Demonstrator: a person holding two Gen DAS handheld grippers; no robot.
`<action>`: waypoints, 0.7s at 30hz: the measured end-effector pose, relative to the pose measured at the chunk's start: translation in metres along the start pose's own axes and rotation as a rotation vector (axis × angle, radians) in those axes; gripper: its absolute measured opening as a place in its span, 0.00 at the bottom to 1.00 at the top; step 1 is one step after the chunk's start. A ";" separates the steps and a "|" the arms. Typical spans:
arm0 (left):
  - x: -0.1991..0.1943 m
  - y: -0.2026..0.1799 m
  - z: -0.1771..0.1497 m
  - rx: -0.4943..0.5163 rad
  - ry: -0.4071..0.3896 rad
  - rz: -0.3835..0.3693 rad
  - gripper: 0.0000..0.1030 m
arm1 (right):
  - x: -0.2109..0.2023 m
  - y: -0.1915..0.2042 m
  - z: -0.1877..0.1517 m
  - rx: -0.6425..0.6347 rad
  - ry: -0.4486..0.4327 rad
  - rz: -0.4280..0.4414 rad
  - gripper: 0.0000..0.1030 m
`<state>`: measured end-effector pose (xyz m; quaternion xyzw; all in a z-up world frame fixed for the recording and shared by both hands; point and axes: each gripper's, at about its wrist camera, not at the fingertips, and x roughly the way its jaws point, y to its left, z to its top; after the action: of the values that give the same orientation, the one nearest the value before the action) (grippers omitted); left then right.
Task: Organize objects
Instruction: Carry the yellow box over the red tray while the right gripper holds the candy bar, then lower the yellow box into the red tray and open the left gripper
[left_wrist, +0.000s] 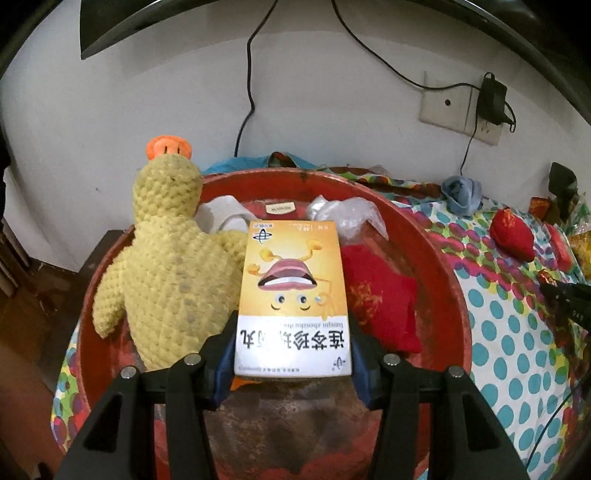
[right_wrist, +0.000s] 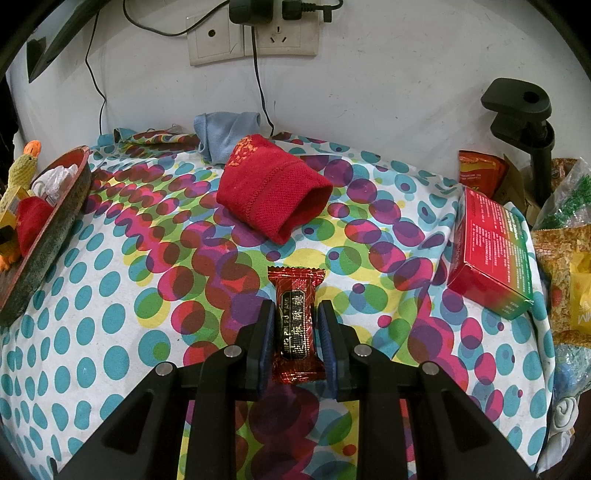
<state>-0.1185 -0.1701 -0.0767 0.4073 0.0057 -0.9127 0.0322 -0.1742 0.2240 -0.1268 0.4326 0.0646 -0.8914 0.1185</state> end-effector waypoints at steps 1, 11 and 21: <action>0.000 0.001 -0.001 -0.011 0.005 -0.009 0.51 | 0.000 0.000 0.000 0.001 0.000 0.001 0.23; 0.002 -0.001 -0.003 0.006 0.051 -0.008 0.51 | 0.000 0.001 0.001 -0.004 0.001 -0.007 0.23; 0.003 -0.003 -0.011 0.009 0.112 -0.030 0.57 | 0.000 0.001 0.001 -0.005 0.001 -0.007 0.23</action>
<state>-0.1128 -0.1665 -0.0865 0.4579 0.0094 -0.8888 0.0160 -0.1753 0.2231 -0.1261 0.4328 0.0683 -0.8913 0.1165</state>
